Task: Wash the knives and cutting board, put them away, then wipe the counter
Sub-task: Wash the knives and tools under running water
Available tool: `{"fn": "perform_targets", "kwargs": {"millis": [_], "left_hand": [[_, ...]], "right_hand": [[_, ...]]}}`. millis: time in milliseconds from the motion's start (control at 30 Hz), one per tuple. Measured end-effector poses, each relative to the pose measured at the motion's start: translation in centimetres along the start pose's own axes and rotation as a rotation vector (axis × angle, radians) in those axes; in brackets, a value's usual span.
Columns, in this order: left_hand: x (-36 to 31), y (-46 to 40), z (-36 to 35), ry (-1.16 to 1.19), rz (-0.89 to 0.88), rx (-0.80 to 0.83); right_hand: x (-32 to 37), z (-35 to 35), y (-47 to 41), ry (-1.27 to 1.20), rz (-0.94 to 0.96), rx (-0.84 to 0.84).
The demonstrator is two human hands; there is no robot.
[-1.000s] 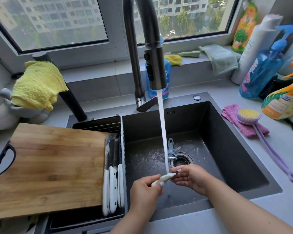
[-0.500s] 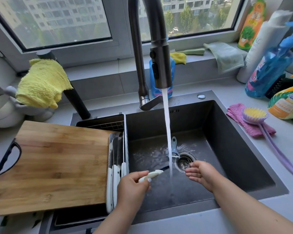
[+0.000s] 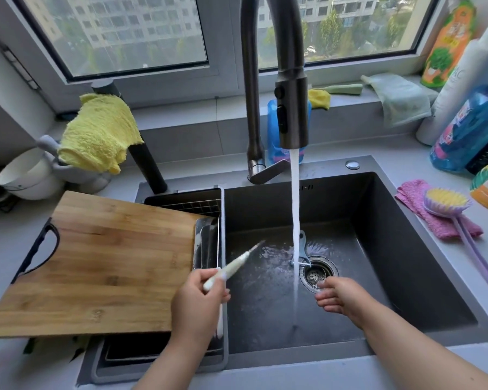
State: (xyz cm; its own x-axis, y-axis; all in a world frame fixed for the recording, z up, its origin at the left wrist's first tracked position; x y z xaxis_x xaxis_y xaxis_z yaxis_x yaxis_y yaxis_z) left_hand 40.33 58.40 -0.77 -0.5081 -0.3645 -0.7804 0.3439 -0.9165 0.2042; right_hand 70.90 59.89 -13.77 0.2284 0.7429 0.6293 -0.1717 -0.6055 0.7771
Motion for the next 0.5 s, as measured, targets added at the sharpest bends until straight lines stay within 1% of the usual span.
{"fn": "perform_targets", "kwargs": {"millis": [133, 300, 400, 500], "left_hand": [[2.2, -1.2, 2.3, 0.259, 0.173, -0.101], [3.8, -1.9, 3.7, 0.431, 0.281, -0.177], [2.9, -1.2, 3.4, 0.412, 0.264, -0.119], [0.6, 0.3, 1.1, 0.348, 0.207, 0.040]], "right_hand": [[-0.1, -0.1, 0.0, 0.017, -0.014, 0.010], [-0.2, -0.1, -0.1, 0.040, -0.021, 0.012], [-0.2, -0.1, -0.2, 0.046, -0.026, 0.014], [-0.3, -0.1, -0.3, 0.042, -0.024, 0.014]]}}
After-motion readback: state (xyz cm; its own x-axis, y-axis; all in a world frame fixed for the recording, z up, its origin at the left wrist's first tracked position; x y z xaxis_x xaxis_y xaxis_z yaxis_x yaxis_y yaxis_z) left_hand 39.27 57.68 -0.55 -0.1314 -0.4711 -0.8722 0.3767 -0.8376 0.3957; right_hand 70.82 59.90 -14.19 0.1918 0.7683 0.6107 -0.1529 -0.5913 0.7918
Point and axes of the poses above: each hand's wrist, its own y-axis away from the middle knuckle, its own z-axis out of the back of the hand, x = y × z, the point moved 7 cm from there along -y, towards the middle knuckle, and after that the axes turned 14 degrees about -y, right-handed, at the moved point
